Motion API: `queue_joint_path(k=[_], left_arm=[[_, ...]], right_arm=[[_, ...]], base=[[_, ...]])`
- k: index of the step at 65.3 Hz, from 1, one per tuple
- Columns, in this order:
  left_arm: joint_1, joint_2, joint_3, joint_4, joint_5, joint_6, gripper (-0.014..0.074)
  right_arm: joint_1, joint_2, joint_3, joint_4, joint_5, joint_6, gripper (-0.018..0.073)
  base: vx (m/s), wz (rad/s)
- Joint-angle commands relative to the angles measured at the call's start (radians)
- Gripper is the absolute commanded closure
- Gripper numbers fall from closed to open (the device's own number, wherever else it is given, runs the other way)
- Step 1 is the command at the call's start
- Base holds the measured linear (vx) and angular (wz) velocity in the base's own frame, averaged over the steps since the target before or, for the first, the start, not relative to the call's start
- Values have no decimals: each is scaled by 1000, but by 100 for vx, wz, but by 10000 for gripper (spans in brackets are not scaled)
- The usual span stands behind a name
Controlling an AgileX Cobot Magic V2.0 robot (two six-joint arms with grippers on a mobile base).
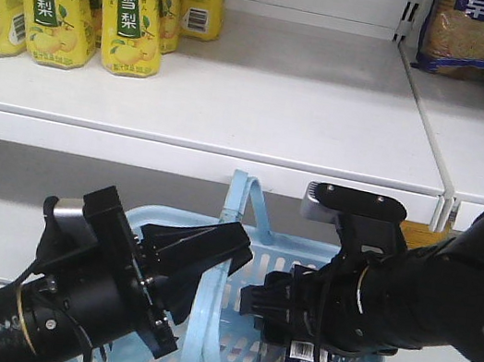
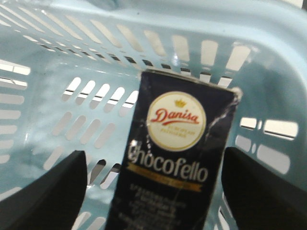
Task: Left arm holds basket, right arm returns cookies
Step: 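Reach the right gripper into the basket and grasp the Chocofello box, then lift the cookie box out of the basket with the right gripper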
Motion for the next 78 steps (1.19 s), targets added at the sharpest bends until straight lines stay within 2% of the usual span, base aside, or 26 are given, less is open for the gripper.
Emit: queue_joint_path(k=[1, 14, 24, 44, 51, 78], left_arm=[[6, -31, -30, -94, -264, 7, 596], [6, -31, -30, -94, -264, 7, 596], [6, -31, -30, -94, -264, 7, 596], [6, -31, -30, -94, -264, 7, 596], [6, -31, -30, -94, -264, 7, 596], [6, -31, -30, -94, -264, 7, 596]], right_arm=[[0, -10, -24, -27, -43, -3, 34], [0, 5, -24, -27, -45, -3, 84], [0, 5, -24, -27, -44, -3, 169], [0, 5, -24, -29, -4, -15, 577], [0, 4, -24, -29, -3, -41, 571], [0, -114, -27, -18, 34, -41, 570]], base=[[0, 0], [0, 0], [0, 0], [0, 0], [0, 0], [0, 0]])
